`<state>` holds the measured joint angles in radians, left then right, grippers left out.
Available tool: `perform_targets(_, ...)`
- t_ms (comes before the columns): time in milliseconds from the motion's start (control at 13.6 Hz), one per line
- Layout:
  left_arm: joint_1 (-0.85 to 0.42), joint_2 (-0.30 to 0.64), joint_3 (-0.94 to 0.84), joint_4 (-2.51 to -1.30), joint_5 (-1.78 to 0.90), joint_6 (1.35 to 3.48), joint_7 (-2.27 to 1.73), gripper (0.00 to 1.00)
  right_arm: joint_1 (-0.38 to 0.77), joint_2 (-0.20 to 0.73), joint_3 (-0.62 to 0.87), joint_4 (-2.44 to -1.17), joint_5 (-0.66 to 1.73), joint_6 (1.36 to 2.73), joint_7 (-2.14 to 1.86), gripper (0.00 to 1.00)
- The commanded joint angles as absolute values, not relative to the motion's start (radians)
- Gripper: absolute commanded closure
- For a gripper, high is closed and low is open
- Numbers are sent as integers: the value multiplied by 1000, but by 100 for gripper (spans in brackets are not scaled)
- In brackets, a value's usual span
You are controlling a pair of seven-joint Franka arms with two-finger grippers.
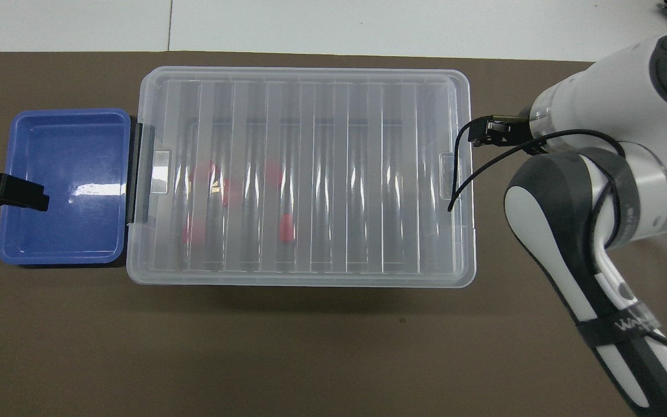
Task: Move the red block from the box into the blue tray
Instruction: 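Reach the right gripper to the near edge of the clear lid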
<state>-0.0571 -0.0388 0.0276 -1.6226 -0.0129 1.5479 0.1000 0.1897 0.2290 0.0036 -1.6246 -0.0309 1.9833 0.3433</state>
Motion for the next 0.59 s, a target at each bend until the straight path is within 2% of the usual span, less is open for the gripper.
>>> perform_targets(0,-48,-66,23,-1654,-23,1545,94,0,198,256,2,-1631,-44,2003,359,9)
perform_targets(516,-48,-66,25,-1652,-23,1545,94,0,239,236,2,-1670,-43,1988,356,9)
